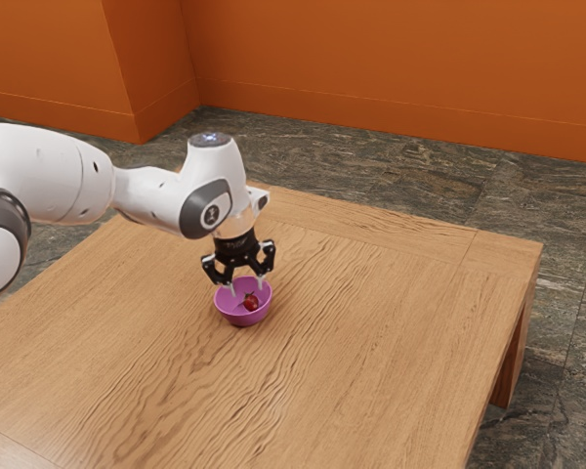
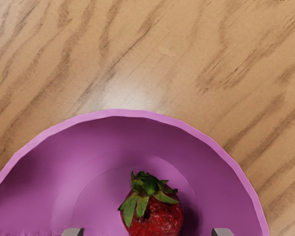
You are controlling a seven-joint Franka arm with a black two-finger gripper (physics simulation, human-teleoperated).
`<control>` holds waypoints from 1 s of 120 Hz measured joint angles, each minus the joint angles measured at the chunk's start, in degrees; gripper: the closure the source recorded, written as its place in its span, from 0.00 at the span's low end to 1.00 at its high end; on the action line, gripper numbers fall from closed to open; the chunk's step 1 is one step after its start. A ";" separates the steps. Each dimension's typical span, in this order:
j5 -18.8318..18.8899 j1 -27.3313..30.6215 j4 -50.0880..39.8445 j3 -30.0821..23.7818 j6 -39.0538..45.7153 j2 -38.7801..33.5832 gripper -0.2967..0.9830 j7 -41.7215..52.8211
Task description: Take strawberry from the bowl
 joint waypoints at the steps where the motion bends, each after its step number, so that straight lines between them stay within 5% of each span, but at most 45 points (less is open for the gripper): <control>1: 0.01 0.00 -0.04 0.01 0.01 0.01 0.53 -0.23; 120: -0.04 0.35 0.44 0.00 1.79 3.78 0.63 -11.50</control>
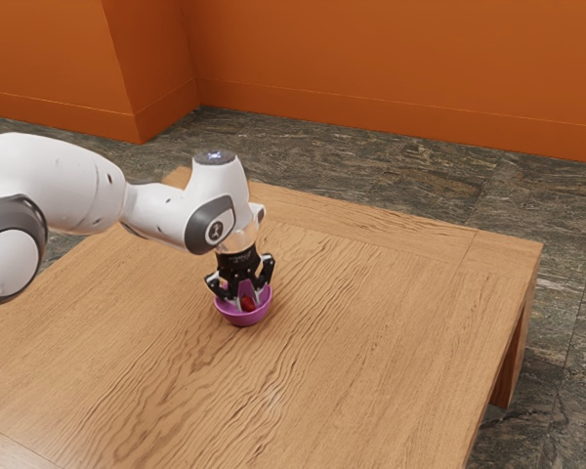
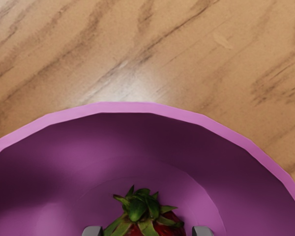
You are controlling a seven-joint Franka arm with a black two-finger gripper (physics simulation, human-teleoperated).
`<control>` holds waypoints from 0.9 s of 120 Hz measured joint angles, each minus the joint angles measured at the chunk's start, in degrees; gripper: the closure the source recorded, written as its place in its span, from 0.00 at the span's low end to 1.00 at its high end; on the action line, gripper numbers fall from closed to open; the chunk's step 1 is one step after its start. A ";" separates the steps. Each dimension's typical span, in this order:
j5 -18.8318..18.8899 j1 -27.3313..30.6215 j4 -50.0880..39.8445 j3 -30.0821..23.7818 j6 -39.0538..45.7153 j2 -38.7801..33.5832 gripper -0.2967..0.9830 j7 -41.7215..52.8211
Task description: Take strawberry from the bowl
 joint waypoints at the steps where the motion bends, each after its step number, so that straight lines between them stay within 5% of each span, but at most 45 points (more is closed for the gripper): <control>1: 0.00 0.00 0.00 0.00 0.03 0.03 0.63 -0.04; 108: 0.55 -0.31 -0.78 -0.36 0.42 -2.18 0.68 -2.50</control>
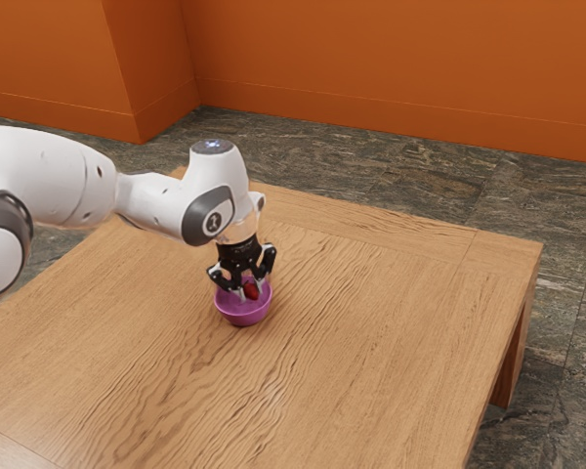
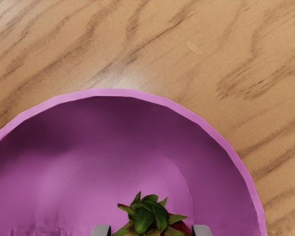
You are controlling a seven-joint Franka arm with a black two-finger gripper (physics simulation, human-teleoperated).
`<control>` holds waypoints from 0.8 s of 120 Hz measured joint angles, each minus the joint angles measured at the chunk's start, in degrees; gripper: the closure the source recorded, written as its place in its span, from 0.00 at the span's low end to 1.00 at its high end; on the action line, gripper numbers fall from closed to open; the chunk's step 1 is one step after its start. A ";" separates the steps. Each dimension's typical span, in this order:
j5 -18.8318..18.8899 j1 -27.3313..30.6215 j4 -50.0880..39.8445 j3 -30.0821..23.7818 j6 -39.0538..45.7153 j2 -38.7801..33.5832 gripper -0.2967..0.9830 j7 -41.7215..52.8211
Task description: Take strawberry from the bowl
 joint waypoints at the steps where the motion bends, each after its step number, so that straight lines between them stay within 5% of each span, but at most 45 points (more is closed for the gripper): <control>1: 0.00 -0.04 -0.15 -0.01 -0.02 -0.26 0.68 -0.02; 38: -0.36 -5.29 -0.21 -0.11 -1.79 -4.85 0.67 -0.71; 55: -0.76 -10.23 8.22 -1.24 -2.01 1.67 0.66 -1.02; 82: -0.94 -10.53 13.33 -1.91 -1.64 6.09 0.65 -1.39; 96: -0.71 -10.50 13.50 -1.92 -1.18 6.26 0.49 -1.29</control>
